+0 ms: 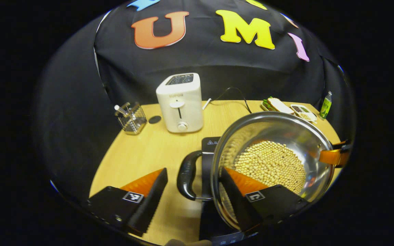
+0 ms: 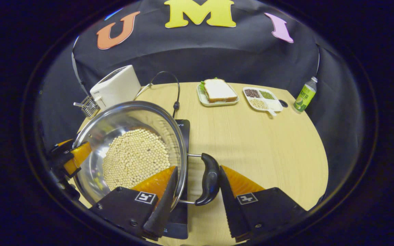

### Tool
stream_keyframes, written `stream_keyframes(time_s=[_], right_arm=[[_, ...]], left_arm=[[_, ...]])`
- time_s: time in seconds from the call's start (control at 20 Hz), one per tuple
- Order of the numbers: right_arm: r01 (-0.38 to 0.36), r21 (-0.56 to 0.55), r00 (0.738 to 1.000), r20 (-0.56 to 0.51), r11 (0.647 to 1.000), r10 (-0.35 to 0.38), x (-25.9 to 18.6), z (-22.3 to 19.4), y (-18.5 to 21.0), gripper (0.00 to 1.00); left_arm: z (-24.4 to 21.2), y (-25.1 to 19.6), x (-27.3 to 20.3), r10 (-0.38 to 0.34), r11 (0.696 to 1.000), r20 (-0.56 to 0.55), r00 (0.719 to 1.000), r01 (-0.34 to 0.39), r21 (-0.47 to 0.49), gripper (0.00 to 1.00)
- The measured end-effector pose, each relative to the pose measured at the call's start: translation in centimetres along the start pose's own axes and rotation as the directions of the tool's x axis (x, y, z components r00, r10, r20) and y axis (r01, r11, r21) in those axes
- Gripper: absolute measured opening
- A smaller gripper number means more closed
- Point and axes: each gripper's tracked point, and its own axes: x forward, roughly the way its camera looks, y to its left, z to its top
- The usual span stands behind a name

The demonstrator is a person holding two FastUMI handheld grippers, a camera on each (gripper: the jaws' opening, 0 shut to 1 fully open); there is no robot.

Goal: First push the handle of the pot to place it horizontally, then grasp the pot with both hands and set it on the induction cooktop.

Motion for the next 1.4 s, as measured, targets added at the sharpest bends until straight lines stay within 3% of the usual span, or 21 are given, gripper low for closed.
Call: stream_keyframes(time_s=[0.05, 0.35, 0.4, 0.65, 0.85, 1.05, 1.2, 1.3, 1.4], right_arm=[[-0.004, -0.001, 0.999, 0.034, 1.000, 0.004, -0.5, 0.7, -0.1, 0.77], [-0.015, -0.095, 0.989, 0.146, 0.995, 0.028, -3.0, 2.8, -0.7, 0.87], [-0.011, -0.105, 0.987, 0.160, 0.994, 0.028, -3.5, 3.0, -1.1, 0.84], [-0.031, -0.237, 0.960, 0.264, 0.971, 0.095, -7.5, 4.7, -0.9, 0.84], [0.013, -0.278, 0.908, 0.406, 0.961, 0.105, -13.0, 6.9, -2.0, 0.84], [0.023, -0.269, 0.838, 0.531, 0.963, 0.128, -19.4, 9.4, -3.6, 0.85], [0.060, -0.264, 0.770, 0.626, 0.963, 0.124, -24.5, 11.1, -5.2, 1.00], [0.062, -0.245, 0.734, 0.669, 0.968, 0.122, -26.9, 12.1, -6.2, 1.00], [0.036, -0.211, 0.718, 0.686, 0.977, 0.122, -29.1, 12.4, -7.2, 0.99]], left_arm=[[0.5, 0.1, -0.6, 0.014, 1.000, 0.027, 1.000, -0.014, 0.013, 0.98], [3.5, 2.2, -4.4, 0.123, 0.991, 0.141, 0.982, -0.129, 0.034, 0.97], [4.3, 2.4, -5.2, 0.137, 0.989, 0.166, 0.977, -0.144, 0.035, 0.97], [8.1, 0.7, -10.8, 0.126, 0.989, 0.284, 0.950, -0.142, 0.037, 0.97], [11.5, -2.5, -16.8, 0.112, 0.988, 0.401, 0.909, -0.146, 0.057, 0.96], [15.1, -5.8, -23.1, 0.102, 0.993, 0.503, 0.858, -0.116, -0.003, 0.96], [17.4, -8.7, -26.5, 0.064, 0.997, 0.559, 0.827, -0.076, -0.002, 0.96], [18.6, -10.2, -28.2, 0.045, 0.998, 0.578, 0.815, -0.058, 0.004, 0.96], [19.6, -11.3, -29.8, 0.039, 0.999, 0.590, 0.807, -0.046, -0.005, 0.96]])
